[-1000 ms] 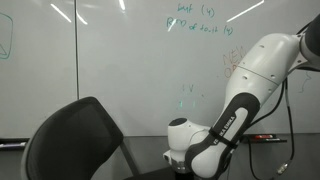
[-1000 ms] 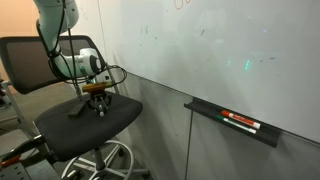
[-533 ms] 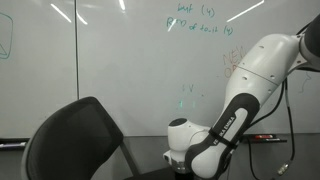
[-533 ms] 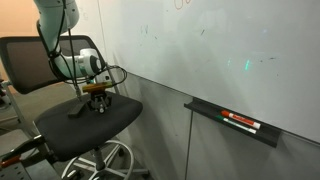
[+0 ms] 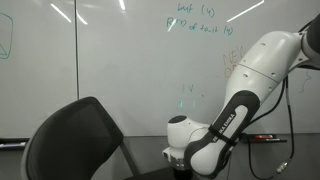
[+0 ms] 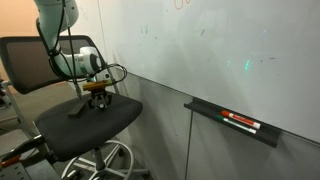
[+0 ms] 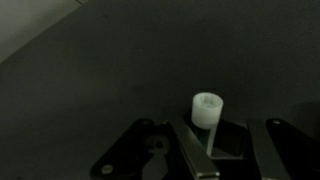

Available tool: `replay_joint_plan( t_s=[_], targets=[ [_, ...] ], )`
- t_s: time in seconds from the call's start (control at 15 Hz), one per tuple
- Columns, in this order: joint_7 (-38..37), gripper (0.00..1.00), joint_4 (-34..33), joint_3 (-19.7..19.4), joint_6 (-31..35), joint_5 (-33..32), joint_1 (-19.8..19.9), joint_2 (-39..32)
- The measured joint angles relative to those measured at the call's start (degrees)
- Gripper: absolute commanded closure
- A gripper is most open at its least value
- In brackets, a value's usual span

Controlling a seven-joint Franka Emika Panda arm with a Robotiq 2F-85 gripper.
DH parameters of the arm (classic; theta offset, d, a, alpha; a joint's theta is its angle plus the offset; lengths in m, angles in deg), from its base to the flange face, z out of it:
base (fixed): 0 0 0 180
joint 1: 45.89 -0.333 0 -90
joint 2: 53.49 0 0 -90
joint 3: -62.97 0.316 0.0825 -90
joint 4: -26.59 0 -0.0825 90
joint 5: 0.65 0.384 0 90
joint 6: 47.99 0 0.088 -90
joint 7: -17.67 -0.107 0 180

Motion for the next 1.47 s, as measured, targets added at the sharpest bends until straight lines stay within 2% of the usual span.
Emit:
replay_joint_plan(
  t_s=[0.53,1.27,1.33,1.4,1.47],
  targets=[
    [0.98,0.99,0.92,0.63,-0.09,0.09,0.44,4.18],
    [1.98,1.0,5.7,0.95,-0.04,0.27,3.37,9.43],
    [2.16,0.97,6.15,1.15,-0.02,0.4,3.67,9.8],
    [2.49,0.74,6.55,1.39,-0.02,0.54,4.01,10.11],
    [2.9,0.72,6.93,1.59,-0.02,0.56,4.31,10.4]
  ],
)
